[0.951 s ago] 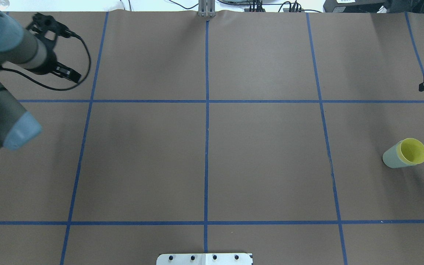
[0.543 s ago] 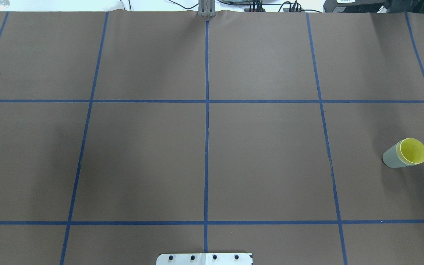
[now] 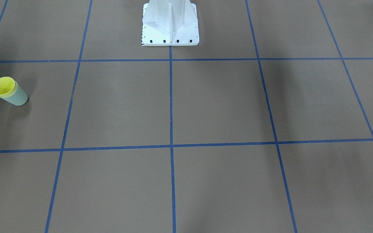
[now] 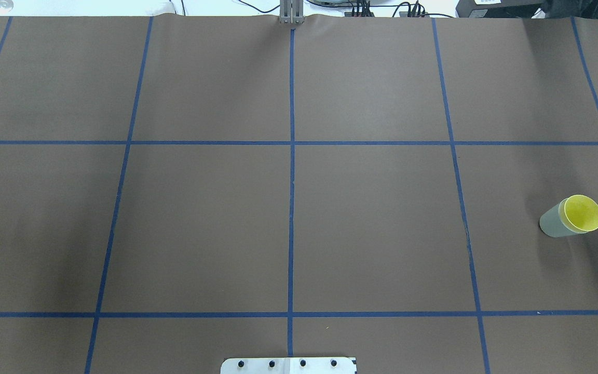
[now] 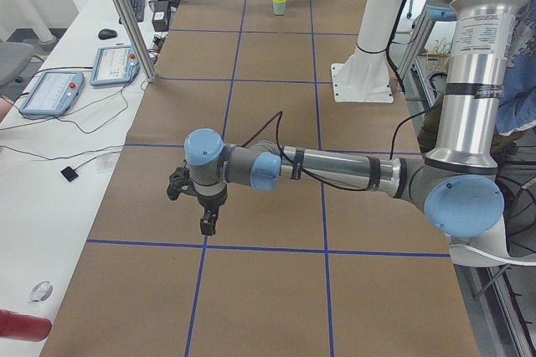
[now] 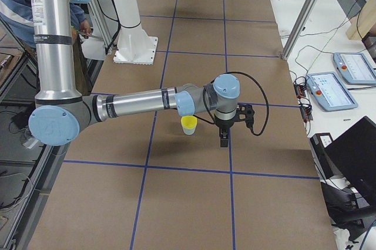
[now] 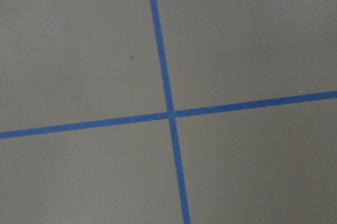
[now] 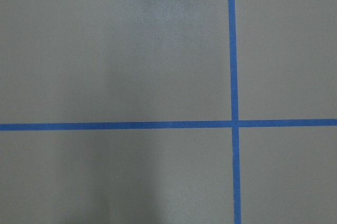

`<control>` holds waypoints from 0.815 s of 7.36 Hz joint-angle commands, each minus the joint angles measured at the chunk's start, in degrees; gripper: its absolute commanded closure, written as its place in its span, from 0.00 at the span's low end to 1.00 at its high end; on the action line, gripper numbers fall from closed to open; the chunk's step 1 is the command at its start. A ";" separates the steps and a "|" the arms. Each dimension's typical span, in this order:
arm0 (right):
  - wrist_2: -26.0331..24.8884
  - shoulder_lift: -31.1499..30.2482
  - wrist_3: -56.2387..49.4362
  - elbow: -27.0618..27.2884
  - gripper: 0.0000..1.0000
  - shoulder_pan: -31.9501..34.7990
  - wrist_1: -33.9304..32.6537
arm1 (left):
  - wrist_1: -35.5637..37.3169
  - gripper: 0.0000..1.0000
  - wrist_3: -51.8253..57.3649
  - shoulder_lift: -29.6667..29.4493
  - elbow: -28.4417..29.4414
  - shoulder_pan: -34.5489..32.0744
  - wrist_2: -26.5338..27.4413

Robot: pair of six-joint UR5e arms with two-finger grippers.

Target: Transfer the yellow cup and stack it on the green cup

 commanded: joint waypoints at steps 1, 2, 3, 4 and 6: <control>-0.42 0.23 -2.29 0.07 0.00 0.53 -1.37 | 0.47 0.00 -1.28 0.43 -1.31 -0.51 -0.64; -0.77 0.23 -2.29 -0.19 0.00 0.01 -1.37 | 0.47 0.00 -1.46 0.52 -2.11 -0.51 -1.87; -0.77 0.23 -2.46 -0.54 0.00 -0.78 -1.37 | -0.05 0.00 -1.46 0.43 -2.12 -0.51 -1.88; -0.77 0.06 -2.55 -0.72 0.00 -1.92 -1.46 | -0.14 0.00 -1.46 0.17 -2.38 -0.51 -1.97; 0.10 -0.03 -2.73 -0.99 0.00 -2.01 -1.63 | -0.14 0.00 -1.11 0.25 -2.47 -0.42 -2.40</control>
